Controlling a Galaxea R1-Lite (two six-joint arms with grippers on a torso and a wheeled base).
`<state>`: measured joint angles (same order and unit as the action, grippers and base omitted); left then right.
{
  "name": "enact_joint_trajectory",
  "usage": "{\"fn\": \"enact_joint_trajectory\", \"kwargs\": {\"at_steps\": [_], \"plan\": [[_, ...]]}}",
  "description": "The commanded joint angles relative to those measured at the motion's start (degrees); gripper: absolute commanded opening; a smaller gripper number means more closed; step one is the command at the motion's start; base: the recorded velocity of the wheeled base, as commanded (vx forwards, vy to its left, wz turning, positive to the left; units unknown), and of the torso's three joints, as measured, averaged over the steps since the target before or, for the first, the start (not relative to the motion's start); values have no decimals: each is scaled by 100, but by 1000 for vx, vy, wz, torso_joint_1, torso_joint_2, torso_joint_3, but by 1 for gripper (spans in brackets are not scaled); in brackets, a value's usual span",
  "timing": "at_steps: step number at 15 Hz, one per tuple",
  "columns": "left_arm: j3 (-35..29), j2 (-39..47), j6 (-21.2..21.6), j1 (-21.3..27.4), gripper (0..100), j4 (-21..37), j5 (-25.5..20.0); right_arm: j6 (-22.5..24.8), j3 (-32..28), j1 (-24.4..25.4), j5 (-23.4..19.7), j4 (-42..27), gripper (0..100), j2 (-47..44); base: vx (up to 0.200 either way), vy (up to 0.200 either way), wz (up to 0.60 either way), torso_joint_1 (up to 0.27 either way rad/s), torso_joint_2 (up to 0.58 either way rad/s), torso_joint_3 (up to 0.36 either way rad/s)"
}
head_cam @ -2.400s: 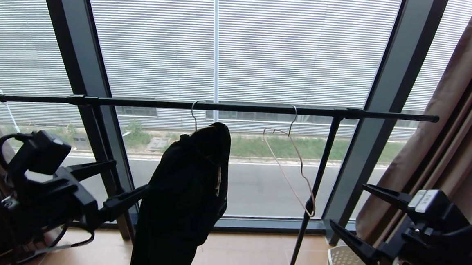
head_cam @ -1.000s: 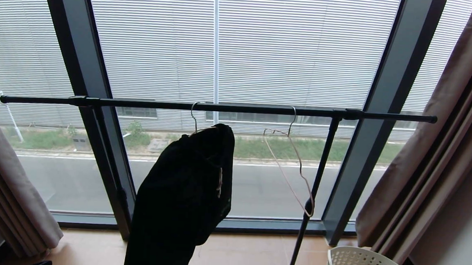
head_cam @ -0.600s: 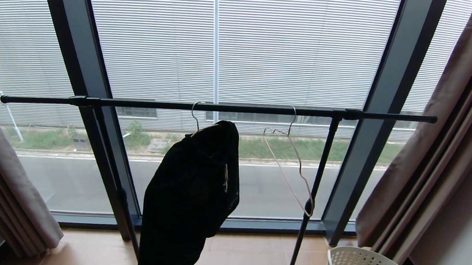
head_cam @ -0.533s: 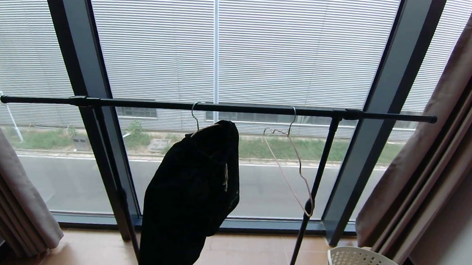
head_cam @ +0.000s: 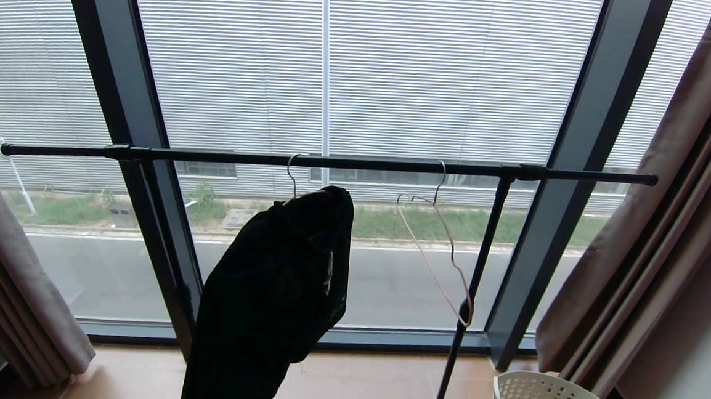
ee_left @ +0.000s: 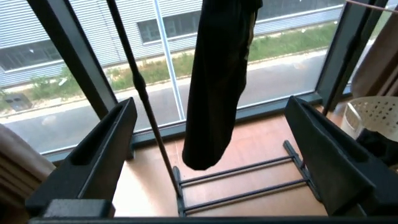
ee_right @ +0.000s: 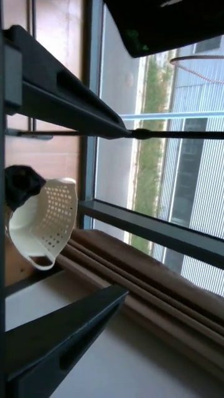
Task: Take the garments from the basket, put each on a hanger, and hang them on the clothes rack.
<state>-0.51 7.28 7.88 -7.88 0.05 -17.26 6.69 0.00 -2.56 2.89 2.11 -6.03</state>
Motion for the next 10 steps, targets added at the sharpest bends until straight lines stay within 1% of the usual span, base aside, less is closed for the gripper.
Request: {"fn": "enact_joint_trajectory", "kwargs": {"at_steps": [1, 2, 3, 5, 7, 8, 10], "plan": [[-19, -165, -128, -39, 100, -5, -251, -186, 0, 54, -306, -18, 100, 164, 0, 0, 0, 0, 0, 0], [-45, -165, -287, -39, 100, 4, -629, -186, -44, 63, -368, -132, 100, 164, 0, 0, 0, 0, 0, 0], [-63, -156, -374, -21, 100, 13, -787, -186, -62, 63, -456, -185, 100, 164, 0, 0, 0, 0, 0, 0], [-72, -156, -392, 32, 100, 13, -805, -212, -70, 63, -500, -185, 100, 173, 0, 0, 0, 0, 0, 0], [-72, -139, -392, 770, 100, 21, -805, -203, -70, 63, -509, -185, 100, 173, 0, 0, 0, 0, 0, 0], [-72, -121, -427, 946, 100, 21, -779, -212, -70, 63, -509, -185, 100, 173, 0, 0, 0, 0, 0, 0], [-63, -271, -568, 796, 100, 13, -620, -203, -62, 63, -500, -167, 100, 173, 0, 0, 0, 0, 0, 0]]}}
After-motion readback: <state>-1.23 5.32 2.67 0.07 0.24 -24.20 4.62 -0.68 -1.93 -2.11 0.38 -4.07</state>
